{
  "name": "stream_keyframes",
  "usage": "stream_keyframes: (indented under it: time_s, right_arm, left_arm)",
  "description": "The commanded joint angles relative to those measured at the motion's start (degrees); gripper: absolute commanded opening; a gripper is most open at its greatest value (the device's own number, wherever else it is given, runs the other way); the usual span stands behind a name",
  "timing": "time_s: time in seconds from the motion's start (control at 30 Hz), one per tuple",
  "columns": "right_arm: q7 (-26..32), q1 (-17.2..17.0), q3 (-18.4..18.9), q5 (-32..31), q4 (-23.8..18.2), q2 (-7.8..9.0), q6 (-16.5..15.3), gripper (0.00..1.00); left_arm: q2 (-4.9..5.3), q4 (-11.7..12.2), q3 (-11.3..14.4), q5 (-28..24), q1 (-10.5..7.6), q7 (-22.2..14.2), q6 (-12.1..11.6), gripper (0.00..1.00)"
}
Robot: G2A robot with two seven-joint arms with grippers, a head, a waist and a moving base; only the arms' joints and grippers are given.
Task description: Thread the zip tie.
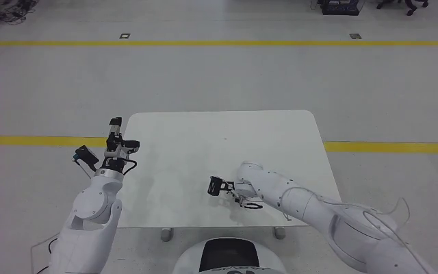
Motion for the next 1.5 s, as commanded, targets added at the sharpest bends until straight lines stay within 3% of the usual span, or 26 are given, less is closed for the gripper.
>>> stream_keyframes:
  time_s: [0.0,0.27,0.5,0.83,1.2,1.47]
  right_arm:
    - [0.1,0.3,0.0,-0.1,-0.8,0.20,0.0,0.00]
    - [1.4,1.5,0.0,1.3,-5.5,2.56,0.0,0.00]
    - [0.8,2.2,0.9,3.4,-11.7,6.97,0.0,0.00]
    - [-3.0,-1.2,7.4,6.3,-22.7,16.44,0.0,0.00]
    - [-17.5,-12.2,19.0,16.4,-30.0,27.52,0.0,0.00]
    - [-17.5,-12.2,19.0,16.4,-30.0,27.52,0.0,0.00]
  left_arm:
    - [0.00,0.0,0.0,0.0,0.00,0.0,0.0,1.00]
    - [0.00,0.0,0.0,0.0,0.00,0.0,0.0,1.00]
    - [0.00,0.0,0.0,0.0,0.00,0.0,0.0,1.00]
    - [0.00,0.0,0.0,0.0,0.00,0.0,0.0,1.00]
    - [0.00,0.0,0.0,0.0,0.00,0.0,0.0,1.00]
    - [0.00,0.0,0.0,0.0,0.00,0.0,0.0,1.00]
